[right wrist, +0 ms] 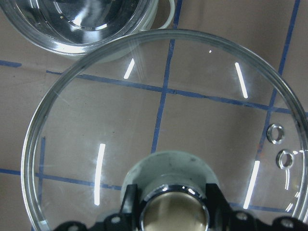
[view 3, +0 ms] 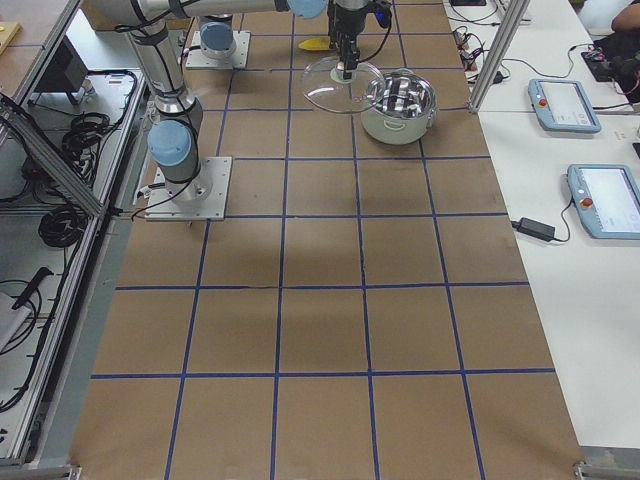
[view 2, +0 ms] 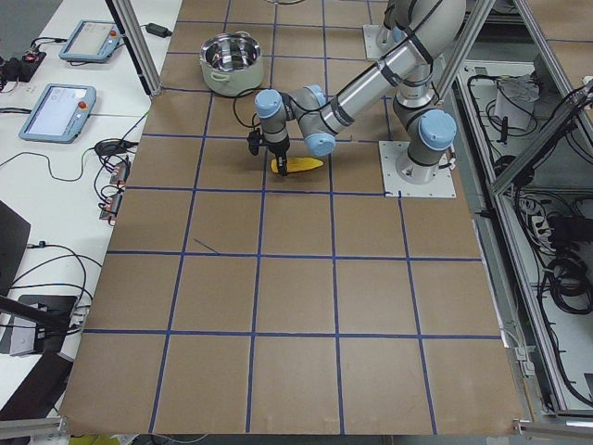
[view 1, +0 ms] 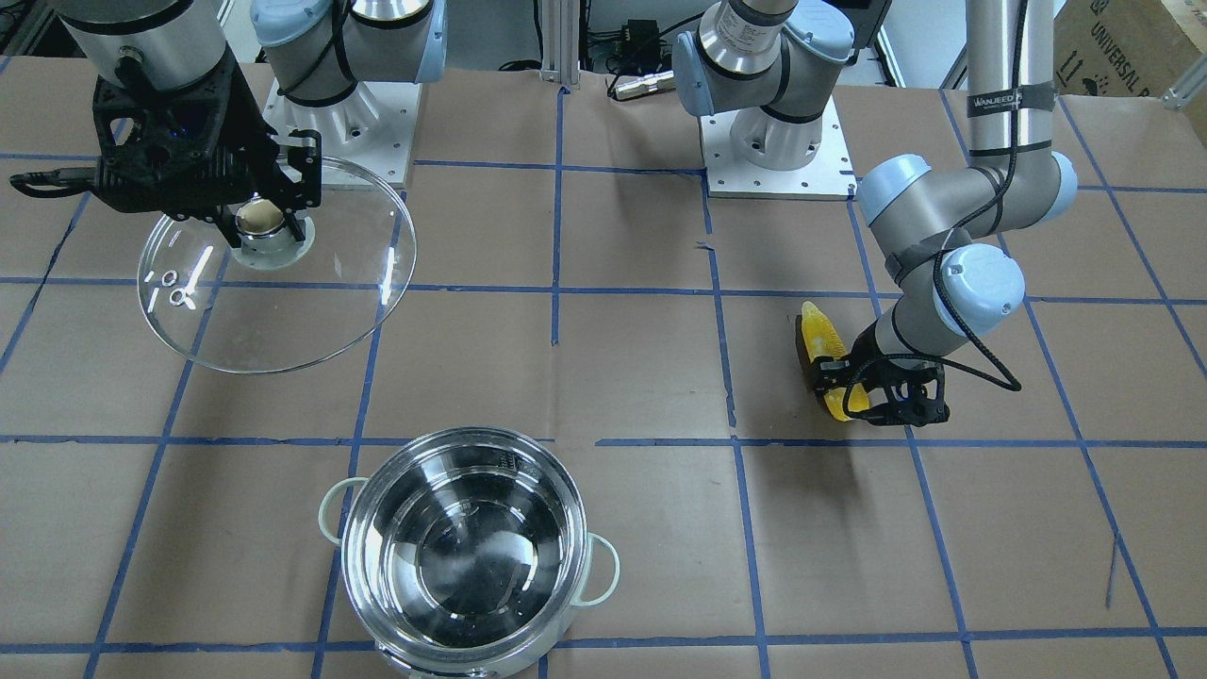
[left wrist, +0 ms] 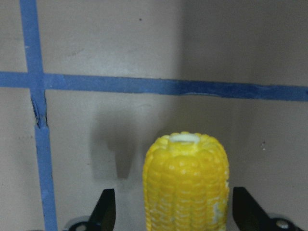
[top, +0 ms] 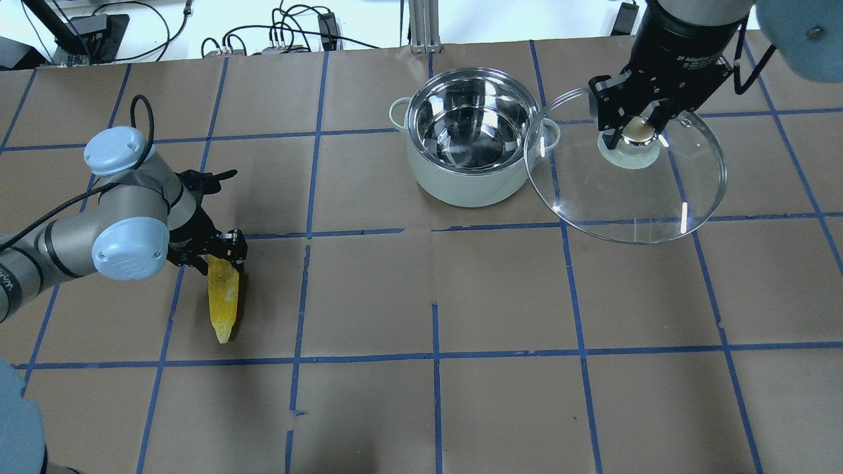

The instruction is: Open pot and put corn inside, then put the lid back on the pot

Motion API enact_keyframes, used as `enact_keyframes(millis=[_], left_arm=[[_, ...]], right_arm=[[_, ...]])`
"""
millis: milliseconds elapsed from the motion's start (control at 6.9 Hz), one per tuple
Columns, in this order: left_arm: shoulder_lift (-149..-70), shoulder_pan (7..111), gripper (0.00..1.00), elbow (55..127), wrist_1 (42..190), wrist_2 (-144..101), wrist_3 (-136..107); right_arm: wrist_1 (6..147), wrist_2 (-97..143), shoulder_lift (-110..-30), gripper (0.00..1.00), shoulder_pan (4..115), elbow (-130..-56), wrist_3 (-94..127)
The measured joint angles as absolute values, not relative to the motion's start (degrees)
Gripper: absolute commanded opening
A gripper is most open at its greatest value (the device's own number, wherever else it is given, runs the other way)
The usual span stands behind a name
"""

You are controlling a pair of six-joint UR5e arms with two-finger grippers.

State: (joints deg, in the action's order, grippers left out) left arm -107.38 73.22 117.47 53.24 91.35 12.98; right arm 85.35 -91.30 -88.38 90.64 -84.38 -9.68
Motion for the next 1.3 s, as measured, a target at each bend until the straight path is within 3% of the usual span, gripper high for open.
enact_keyframes(millis=[435, 870, 1304], left_arm=[[-106.77, 75.21, 0.22, 114.08, 56.10, 91.06, 9.82], [-108.54, 84.58, 0.23, 94.66, 72.58, 88.54, -0.10], [-116.30, 95.24, 0.21, 74.94, 79.89, 83.39, -7.96]], right_arm=[[85.43, -91.20, -88.35, 0.09, 90.66, -84.31, -9.67], [85.49, -91.03, -88.51, 0.09, 90.70, -84.29, -9.27], [85.91, -90.71, -88.37, 0.09, 90.80, -84.45, -8.90]])
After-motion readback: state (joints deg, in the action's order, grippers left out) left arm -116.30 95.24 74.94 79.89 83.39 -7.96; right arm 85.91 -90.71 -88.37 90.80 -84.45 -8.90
